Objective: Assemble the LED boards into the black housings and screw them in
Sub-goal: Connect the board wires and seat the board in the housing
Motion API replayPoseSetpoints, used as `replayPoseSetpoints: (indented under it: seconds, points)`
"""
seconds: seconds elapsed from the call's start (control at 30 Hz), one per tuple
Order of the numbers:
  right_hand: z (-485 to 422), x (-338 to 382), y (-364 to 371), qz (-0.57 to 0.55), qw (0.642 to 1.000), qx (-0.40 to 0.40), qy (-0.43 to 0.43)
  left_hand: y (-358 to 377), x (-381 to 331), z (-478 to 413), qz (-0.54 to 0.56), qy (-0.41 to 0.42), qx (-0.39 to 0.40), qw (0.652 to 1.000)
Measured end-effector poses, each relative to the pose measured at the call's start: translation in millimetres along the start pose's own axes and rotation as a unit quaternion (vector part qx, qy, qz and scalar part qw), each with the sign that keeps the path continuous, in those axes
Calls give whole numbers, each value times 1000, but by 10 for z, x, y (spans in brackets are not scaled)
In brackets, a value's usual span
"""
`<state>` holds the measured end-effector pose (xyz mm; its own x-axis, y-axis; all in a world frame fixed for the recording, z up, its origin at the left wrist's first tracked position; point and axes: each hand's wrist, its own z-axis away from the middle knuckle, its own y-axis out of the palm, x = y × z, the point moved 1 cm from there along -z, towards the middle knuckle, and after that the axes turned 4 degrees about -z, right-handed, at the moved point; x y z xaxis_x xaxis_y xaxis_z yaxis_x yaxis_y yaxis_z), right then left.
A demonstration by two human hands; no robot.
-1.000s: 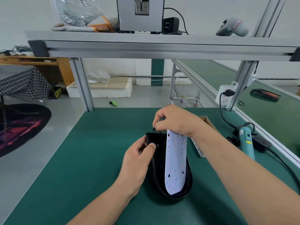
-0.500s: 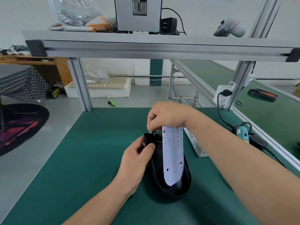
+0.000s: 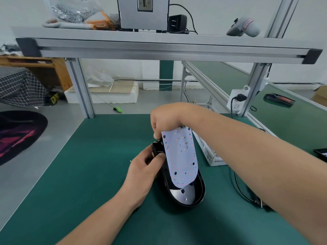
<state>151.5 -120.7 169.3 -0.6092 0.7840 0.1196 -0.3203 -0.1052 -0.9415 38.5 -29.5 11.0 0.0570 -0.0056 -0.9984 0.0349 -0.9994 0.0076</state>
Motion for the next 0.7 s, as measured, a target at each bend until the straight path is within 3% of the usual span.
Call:
replayPoseSetpoints:
  seconds: [0.13, 0.37, 0.57, 0.7]
  points:
    - [-13, -14, -22, 35, 999, 26, 18, 12, 9, 7, 13, -1, -5, 1000]
    - [66, -185, 62, -58, 998, 37, -2, 14, 15, 12, 48, -9, -1, 999]
    - [233, -324, 424, -224, 968, -100, -48, 0, 28, -7, 75, -7, -13, 997]
    - [310, -310, 622, -210, 958, -185, -56, -5, 15, -9, 78, -4, -23, 997]
